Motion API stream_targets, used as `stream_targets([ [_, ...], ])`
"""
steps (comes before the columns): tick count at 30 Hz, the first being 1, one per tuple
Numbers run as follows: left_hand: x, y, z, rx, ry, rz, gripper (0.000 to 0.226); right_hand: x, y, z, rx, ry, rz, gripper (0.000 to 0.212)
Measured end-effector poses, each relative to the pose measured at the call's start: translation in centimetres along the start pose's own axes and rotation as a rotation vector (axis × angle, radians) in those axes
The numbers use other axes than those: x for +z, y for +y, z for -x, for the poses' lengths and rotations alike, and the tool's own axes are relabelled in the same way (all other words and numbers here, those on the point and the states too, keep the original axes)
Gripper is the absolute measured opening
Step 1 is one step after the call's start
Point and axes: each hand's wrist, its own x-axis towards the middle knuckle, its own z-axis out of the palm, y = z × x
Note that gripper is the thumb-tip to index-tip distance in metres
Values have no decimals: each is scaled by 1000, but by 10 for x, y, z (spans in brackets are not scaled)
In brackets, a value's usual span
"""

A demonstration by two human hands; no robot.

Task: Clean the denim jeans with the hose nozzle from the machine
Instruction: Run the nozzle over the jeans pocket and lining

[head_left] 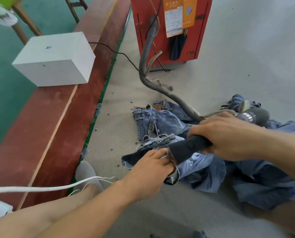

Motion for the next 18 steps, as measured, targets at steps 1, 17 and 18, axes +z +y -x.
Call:
stream_targets([
  [1,0,0,0,19,-8,-30,52,3,-6,0,-32,-17,-13,24],
  [17,5,-8,12,-43,-15,430,42,13,29,-10,109,58,-171,33],
  [18,5,-8,12,-43,-24,439,45,7,33,-10,137,74,-250,37],
])
